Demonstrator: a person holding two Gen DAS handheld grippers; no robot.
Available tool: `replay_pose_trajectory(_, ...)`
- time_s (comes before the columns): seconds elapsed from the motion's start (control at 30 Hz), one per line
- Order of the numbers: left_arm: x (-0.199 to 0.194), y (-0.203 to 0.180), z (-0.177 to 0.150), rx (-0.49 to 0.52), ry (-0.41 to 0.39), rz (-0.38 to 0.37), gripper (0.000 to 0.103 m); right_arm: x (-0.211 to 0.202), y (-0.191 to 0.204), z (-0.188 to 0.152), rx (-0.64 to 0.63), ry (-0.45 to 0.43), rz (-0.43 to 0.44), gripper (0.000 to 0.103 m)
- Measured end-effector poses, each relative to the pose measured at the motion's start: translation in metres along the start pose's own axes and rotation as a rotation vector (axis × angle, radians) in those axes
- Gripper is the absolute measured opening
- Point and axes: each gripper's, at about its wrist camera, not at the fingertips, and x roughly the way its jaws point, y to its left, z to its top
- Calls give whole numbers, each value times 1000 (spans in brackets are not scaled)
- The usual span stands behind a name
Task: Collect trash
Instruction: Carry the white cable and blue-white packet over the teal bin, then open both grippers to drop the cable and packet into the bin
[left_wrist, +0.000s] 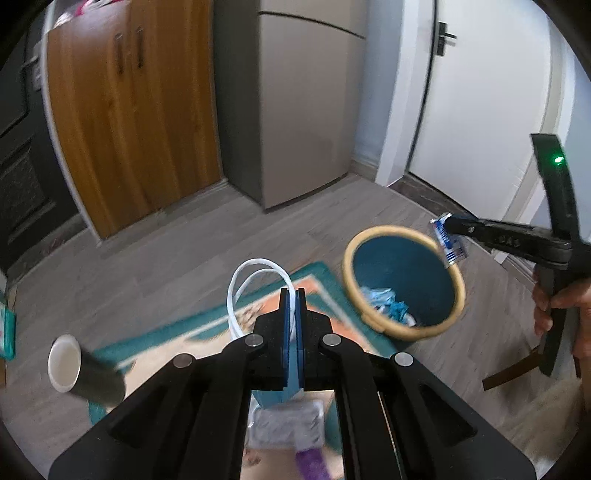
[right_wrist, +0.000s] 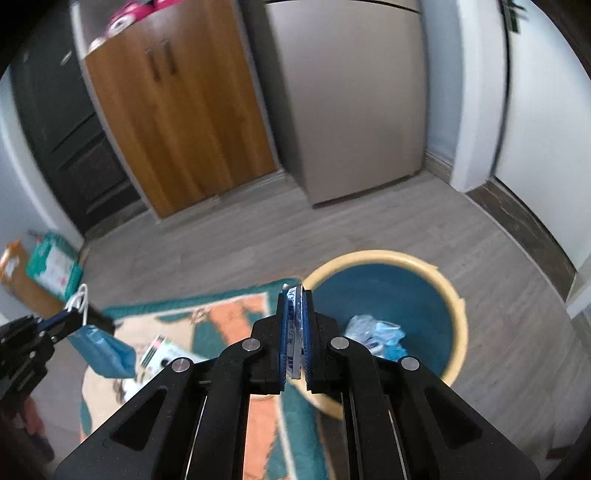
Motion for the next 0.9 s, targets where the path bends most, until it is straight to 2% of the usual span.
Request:
replay_pose_trajectory(0.27,43,-50,41,36,5,-118,2,22,-53,4,113,28,-21,8)
replay_pose_trajectory(0.5,94,-87,56,72,44,-171,2,50,-105,-5,247,86,-55,8)
replay_pose_trajectory(0.77,147,-124,57,129,97,-179,2,67,-118,-12,296,126,-48,8)
replay_pose_trajectory(0.9,160,-132,58,125,117,-184,6,74,-120,-16,296,155,-41,8)
